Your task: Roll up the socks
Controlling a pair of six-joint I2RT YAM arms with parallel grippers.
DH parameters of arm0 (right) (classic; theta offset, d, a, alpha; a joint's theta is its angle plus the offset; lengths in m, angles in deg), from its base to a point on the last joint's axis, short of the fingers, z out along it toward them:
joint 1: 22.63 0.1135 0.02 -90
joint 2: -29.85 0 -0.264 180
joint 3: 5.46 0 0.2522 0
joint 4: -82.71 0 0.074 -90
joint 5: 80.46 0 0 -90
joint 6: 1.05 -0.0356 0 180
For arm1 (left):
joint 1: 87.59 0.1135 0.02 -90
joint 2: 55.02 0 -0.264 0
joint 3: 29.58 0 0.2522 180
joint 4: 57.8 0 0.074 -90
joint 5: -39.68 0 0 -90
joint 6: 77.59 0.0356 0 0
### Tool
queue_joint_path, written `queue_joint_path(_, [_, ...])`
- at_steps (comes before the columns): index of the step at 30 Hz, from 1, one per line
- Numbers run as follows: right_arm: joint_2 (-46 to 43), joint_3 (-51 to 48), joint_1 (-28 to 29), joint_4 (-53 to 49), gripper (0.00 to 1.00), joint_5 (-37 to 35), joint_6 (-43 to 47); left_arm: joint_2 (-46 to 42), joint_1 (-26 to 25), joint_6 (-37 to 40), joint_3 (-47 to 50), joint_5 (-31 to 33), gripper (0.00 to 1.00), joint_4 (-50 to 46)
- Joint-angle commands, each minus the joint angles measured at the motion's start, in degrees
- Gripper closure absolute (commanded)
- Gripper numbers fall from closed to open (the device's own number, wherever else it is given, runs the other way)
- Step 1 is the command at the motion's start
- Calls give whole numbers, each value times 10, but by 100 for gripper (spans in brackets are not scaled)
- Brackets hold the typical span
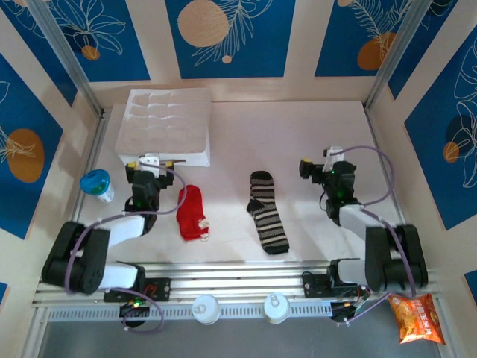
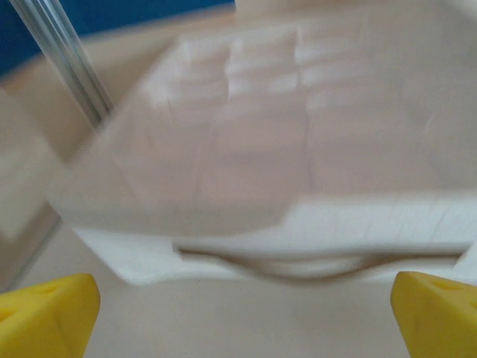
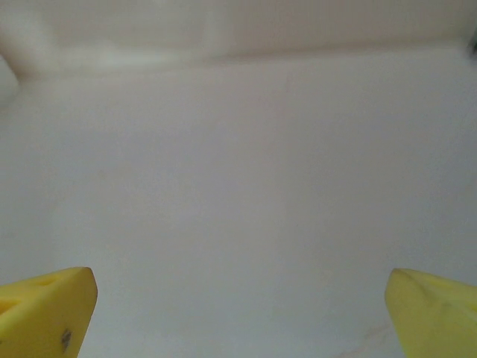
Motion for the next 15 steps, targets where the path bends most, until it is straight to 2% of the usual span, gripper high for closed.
queue_joint_path(1, [-92, 122, 31, -59, 1, -72, 30, -71, -43, -88, -145, 188, 0, -202])
queue_joint_path(2, [-98, 187, 41, -117, 1, -92, 19, -86, -45, -186, -223, 178, 0, -369])
queue_joint_path(3, [-94, 270, 38, -213, 1, -102, -32, -94, -39, -280, -291, 150, 0, -502])
queue_joint_path(4, [-85, 348, 31, -345, 1, -87, -81, -97, -36, -384, -332, 155, 0, -597])
queue_joint_path(5, [-69, 418, 23, -464, 1, -97, -155, -101, -26, -470, -353, 140, 0, -640])
queue_joint_path(6, [-52, 447, 10, -507, 1, -131, -240, -106, -6, -479, -353, 57, 0, -622])
queue_joint_path(7, [-47, 450, -8, -508, 2, -75, -255, -106, 4, -481, -353, -16, 0, -607])
queue_joint_path(8, [-53, 434, -19, -467, 5, 10, -240, -102, 3, -502, -363, -63, 0, -626])
queue_joint_path(9, [-63, 412, -6, -422, 5, 50, -215, -93, -4, -538, -377, -104, 0, -667])
queue_joint_path(10, [-73, 395, 28, -393, 5, 51, -188, -88, -11, -562, -383, -140, 1, -700])
queue_joint_path(12, [-87, 363, 142, -358, 7, 41, -61, -82, -35, -612, -381, -214, 13, -781])
queue_joint_path(15, [-98, 301, 316, -382, 15, 84, 125, -84, -71, -638, -348, -290, 30, -885])
